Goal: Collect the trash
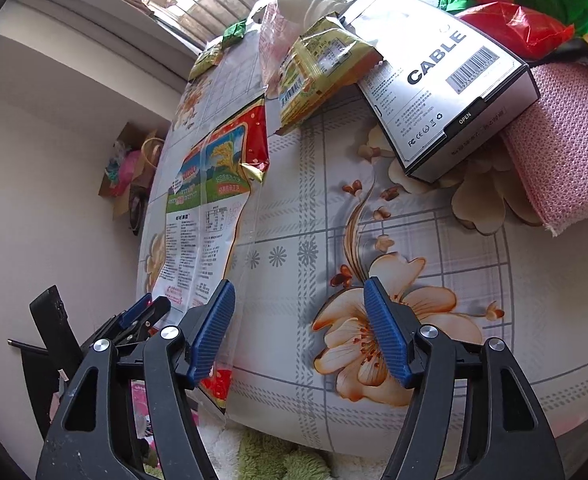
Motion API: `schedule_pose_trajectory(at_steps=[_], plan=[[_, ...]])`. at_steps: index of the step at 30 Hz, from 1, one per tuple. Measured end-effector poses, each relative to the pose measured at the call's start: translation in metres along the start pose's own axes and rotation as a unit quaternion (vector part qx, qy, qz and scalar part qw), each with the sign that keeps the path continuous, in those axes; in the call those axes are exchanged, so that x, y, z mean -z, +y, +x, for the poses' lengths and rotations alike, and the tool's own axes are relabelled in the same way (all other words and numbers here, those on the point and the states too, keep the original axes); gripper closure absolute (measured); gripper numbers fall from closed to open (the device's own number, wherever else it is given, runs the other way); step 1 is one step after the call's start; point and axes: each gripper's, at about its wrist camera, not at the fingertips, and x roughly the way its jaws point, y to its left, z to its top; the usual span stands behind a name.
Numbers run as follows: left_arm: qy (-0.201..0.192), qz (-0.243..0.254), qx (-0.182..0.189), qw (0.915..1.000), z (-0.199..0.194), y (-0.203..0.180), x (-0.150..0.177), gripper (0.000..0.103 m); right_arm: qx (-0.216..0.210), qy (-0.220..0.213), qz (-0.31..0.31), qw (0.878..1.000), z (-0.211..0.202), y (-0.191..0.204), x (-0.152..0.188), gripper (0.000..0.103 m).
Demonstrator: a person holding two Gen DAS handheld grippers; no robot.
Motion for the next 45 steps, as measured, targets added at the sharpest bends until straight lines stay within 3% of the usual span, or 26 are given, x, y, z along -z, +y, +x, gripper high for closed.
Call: schedule_pose_trajectory(at_steps=[10, 15, 25, 27, 32, 35, 41, 45], plan=[[0.002, 0.01, 0.002, 0.9999, 0.001, -0.011, -0.001, 0.06, -0.098, 0.039, 0.019, 0.994, 0.022, 0.017, 0.014, 0.039], [0.003, 0.017, 0.009, 0.9998, 0.001, -0.017, -0.001, 0.06, -0.119, 0.053, 0.034, 0.991, 0.031, 0.023, 0.018, 0.051], [0.001, 0.02, 0.013, 0.9997, -0.001, -0.017, 0.002, 0.06, -0.097, 0.036, 0.039, 0.994, 0.035, 0.026, 0.008, 0.072], [0.0, 0.017, 0.014, 0.9998, -0.001, -0.017, 0.002, 0.06, -0.082, 0.032, 0.028, 0.996, 0.036, 0.029, 0.009, 0.08], [-0.001, 0.01, 0.018, 0.9998, -0.002, -0.015, 0.003, 0.06, -0.043, 0.015, -0.02, 0.999, 0.036, 0.043, 0.012, 0.087], [-0.001, -0.011, 0.042, 0.9991, -0.005, -0.009, 0.003, 0.06, -0.032, 0.0, -0.057, 0.998, 0.03, 0.056, 0.016, 0.095], [-0.039, -0.036, 0.069, 0.9962, -0.032, 0.008, -0.001, 0.06, -0.006, -0.028, -0.122, 0.992, 0.013, 0.075, 0.022, 0.098], [-0.05, -0.04, 0.082, 0.9946, -0.044, 0.018, -0.022, 0.06, 0.006, -0.041, -0.129, 0.991, 0.001, 0.067, 0.022, 0.1]])
